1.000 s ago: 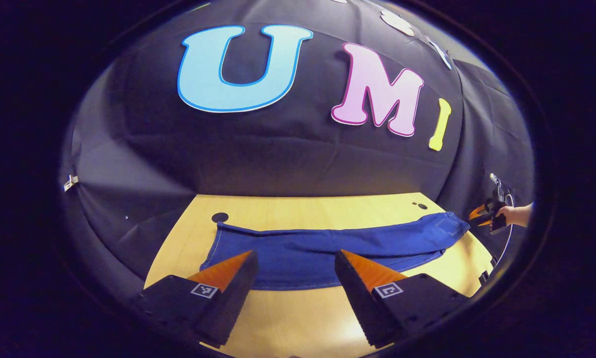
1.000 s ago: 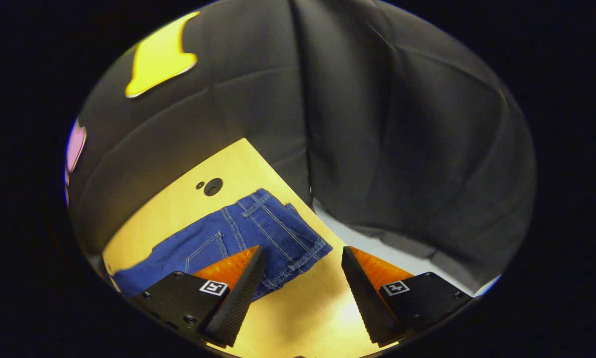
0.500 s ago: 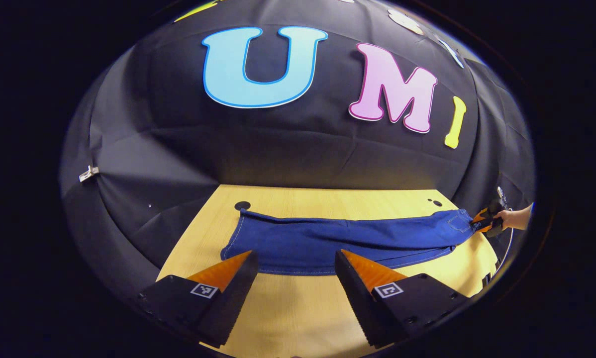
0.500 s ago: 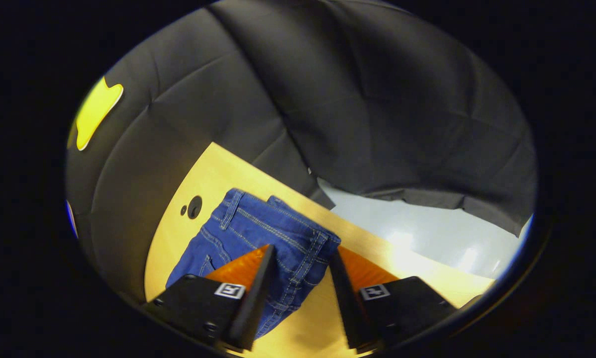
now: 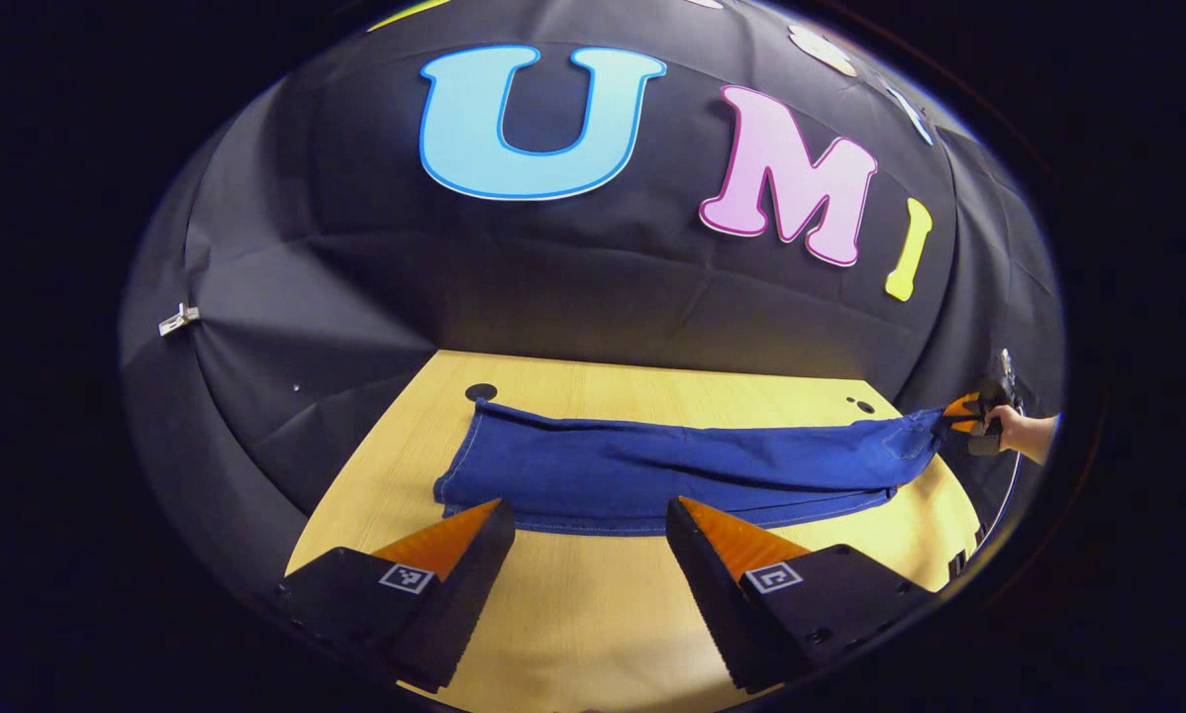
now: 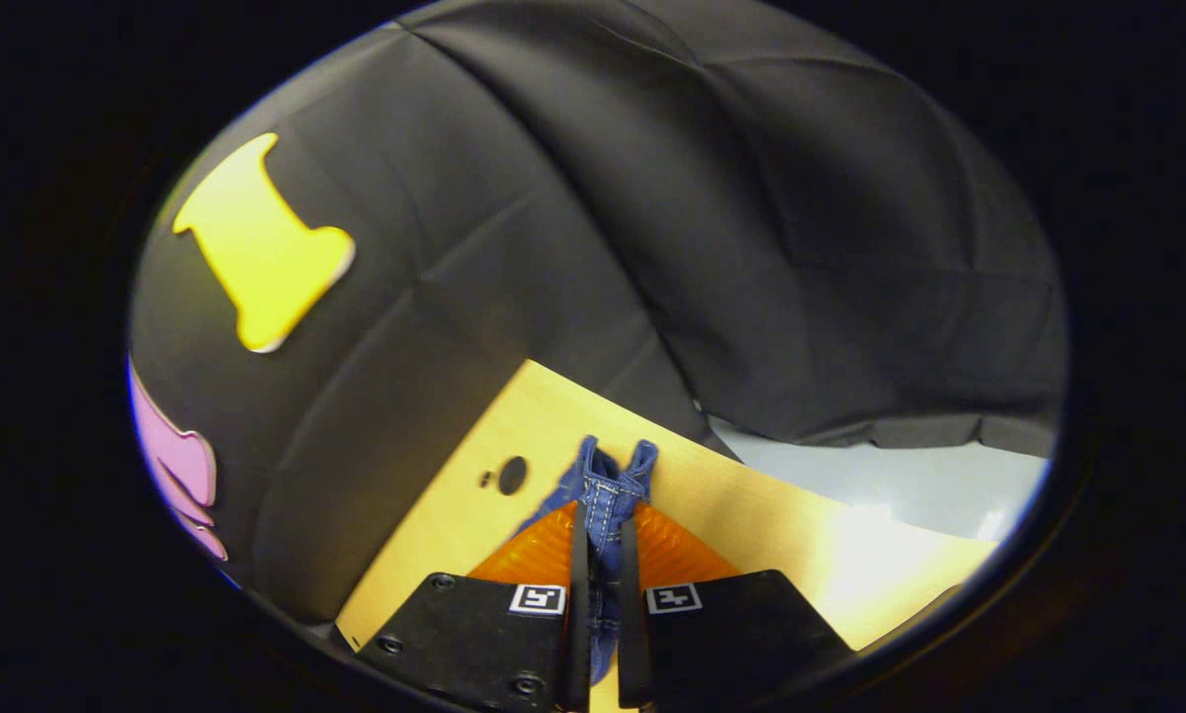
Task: Grasp the waist and the cuffs of the jeans and fold them to make the two legs overlap; first hold the waist and fold one-third of the jeans toward the cuffs, then hold the cuffs and fold the remaining one-third in the same direction to finish folding.
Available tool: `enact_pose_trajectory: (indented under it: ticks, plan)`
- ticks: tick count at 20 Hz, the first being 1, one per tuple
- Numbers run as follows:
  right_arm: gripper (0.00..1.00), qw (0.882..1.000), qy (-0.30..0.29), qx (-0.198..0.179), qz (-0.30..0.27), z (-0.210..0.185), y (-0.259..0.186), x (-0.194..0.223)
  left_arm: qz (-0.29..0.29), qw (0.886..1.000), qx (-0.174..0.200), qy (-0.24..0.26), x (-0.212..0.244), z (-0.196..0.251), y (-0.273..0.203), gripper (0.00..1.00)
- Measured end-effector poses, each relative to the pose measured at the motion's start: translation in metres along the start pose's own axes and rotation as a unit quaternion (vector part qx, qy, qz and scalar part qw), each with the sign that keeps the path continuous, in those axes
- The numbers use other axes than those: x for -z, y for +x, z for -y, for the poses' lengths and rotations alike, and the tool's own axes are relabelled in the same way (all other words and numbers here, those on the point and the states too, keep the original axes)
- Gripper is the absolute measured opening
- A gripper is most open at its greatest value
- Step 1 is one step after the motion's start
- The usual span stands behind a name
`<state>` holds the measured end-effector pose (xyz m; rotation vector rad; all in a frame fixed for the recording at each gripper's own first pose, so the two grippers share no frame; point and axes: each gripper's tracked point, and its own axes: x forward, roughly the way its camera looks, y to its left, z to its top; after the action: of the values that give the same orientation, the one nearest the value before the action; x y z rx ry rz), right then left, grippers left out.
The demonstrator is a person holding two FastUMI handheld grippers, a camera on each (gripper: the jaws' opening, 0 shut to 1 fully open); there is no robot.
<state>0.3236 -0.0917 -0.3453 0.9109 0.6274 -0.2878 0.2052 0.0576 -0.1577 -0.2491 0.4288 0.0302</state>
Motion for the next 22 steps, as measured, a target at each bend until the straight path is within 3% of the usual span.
enact_pose_trajectory:
  ticks: [3, 7, 9, 11, 13, 16, 19, 22]
  plan:
    - [0.14, 0.996, -0.033, -0.083, 0.016, -0.089, -0.041, -0.004, 0.01, 1.0, 0.002, -0.014, -0.003, -0.017, -0.007, 0.98]
    - [0.14, 0.975, -0.098, -0.198, 0.007, -0.195, -0.108, 0.044, 0.013, 0.999, 0.002, -0.033, 0.0, -0.039, -0.014, 0.98]
    - [0.14, 0.962, -0.121, -0.246, -0.021, -0.249, -0.124, 0.109, 0.007, 0.999, -0.002, -0.04, 0.006, -0.052, -0.014, 0.98]
    - [0.14, 0.947, -0.151, -0.277, -0.057, -0.275, -0.136, 0.18, 0.001, 0.998, -0.002, -0.06, 0.008, -0.06, -0.012, 0.98]
    - [0.14, 0.937, -0.166, -0.287, -0.111, -0.283, -0.128, 0.256, -0.008, 0.997, -0.006, -0.082, 0.013, -0.067, -0.005, 0.98]
    - [0.14, 0.922, -0.198, -0.268, -0.196, -0.254, -0.107, 0.361, -0.02, 0.996, -0.017, -0.09, 0.015, -0.076, 0.011, 0.97]
    - [0.14, 0.907, -0.241, -0.237, -0.252, -0.214, -0.097, 0.415, -0.034, 0.995, -0.025, -0.093, 0.015, -0.081, 0.033, 0.97]
    - [0.14, 0.898, -0.256, -0.244, -0.26, -0.214, -0.099, 0.43, -0.056, 0.993, -0.026, -0.1, 0.015, -0.082, 0.063, 0.97]
